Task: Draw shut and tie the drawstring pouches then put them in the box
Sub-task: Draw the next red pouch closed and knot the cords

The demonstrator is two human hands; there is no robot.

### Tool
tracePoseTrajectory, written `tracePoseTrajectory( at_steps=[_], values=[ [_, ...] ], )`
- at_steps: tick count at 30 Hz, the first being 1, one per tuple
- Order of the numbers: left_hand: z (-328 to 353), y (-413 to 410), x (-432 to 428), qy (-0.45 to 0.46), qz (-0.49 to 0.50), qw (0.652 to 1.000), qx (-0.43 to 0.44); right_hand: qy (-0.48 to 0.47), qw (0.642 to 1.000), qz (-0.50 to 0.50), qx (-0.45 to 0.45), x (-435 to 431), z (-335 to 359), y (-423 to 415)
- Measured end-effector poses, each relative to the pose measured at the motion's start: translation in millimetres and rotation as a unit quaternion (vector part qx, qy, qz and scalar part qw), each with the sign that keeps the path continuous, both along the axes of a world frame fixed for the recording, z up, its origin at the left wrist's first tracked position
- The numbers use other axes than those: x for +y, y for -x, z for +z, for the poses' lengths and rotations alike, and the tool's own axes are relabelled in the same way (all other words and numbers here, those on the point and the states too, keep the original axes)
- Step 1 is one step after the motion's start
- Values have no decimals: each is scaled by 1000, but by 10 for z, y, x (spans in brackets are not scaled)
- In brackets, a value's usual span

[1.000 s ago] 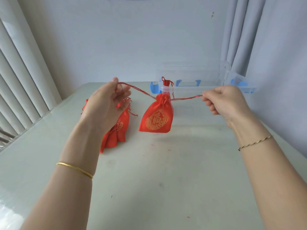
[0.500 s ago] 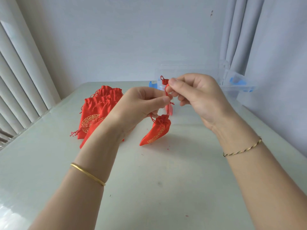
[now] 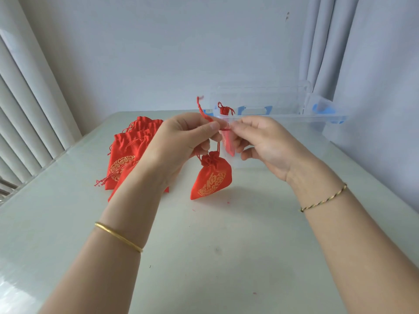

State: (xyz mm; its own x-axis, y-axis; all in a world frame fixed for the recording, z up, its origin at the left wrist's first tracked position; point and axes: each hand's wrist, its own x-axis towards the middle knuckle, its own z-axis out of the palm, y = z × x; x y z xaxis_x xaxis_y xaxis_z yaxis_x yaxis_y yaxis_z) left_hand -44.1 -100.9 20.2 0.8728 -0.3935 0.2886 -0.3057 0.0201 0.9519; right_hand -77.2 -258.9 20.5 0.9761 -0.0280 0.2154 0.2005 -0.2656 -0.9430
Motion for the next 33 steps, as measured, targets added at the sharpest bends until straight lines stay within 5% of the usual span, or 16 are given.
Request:
tracePoseTrajectory(
  at_steps=[3, 6, 9, 14, 20, 33],
  values=[
    [-9, -32, 30, 43, -5, 998, 34, -43, 998, 49, 6, -108, 59, 38],
    [-17, -37, 27, 53, -10, 998, 37, 102, 984, 127, 77, -158, 53, 102],
    [-18, -21, 13, 19, -20, 999, 16, 168, 977, 77, 104, -137, 50, 111],
    [14, 20, 9, -48, -46, 994, -85, 52, 996, -43, -54, -28, 24, 1],
    [-63, 9, -74, -126, 82, 950, -272, -39, 999, 37, 7, 84, -94, -47],
    [-124, 20, -105, -89, 161, 926, -329, -124, 982, 136, 44, 24, -146, -80]
  ],
)
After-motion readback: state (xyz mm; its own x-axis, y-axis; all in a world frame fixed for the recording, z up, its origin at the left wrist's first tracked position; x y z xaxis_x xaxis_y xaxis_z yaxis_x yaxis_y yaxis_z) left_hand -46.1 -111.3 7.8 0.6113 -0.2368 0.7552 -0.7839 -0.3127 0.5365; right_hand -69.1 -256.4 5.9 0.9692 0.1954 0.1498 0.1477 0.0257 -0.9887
